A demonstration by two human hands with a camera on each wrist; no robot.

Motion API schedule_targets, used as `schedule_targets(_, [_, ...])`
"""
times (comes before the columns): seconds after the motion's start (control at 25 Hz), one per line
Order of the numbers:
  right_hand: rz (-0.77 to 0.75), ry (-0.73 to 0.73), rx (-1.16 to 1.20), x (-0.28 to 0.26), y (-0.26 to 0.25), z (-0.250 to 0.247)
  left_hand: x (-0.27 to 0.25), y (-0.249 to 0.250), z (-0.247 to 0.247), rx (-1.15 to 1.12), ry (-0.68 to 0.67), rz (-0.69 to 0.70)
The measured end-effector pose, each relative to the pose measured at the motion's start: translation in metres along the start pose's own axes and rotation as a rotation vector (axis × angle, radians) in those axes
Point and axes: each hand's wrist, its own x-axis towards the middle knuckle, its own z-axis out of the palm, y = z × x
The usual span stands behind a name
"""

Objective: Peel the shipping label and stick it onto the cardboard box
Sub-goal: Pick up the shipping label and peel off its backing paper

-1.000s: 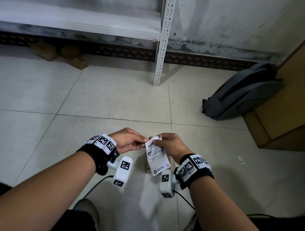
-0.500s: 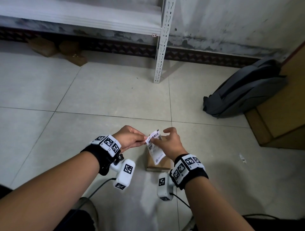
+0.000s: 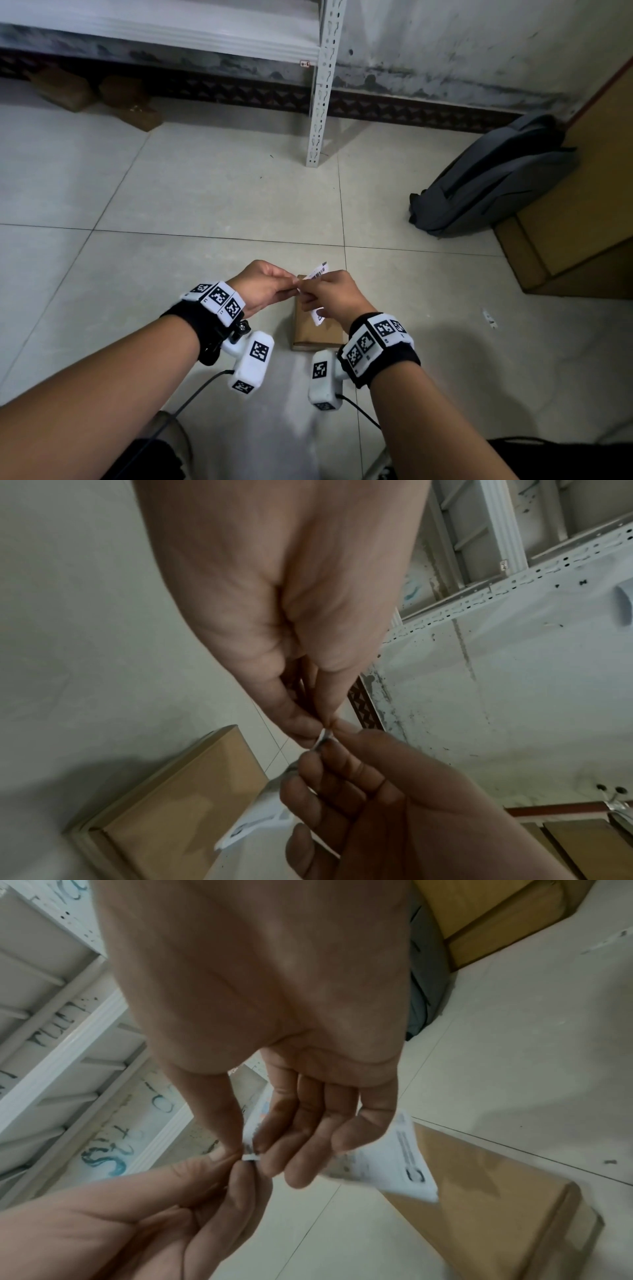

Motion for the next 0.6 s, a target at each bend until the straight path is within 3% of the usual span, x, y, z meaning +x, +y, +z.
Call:
schedule_targets(0.16, [0.110,-0.017,0.055,0.0037,0.0042,-0.0042,0.0025,-0.0008,0.0084,-0.020,-0.036,0.018])
schedule_targets(0.6, [0.109,-0.067,0.015,0.0086,0.0083,0.0046,0.0032,-0.0038,0.0017,0.173,0.011,0.000])
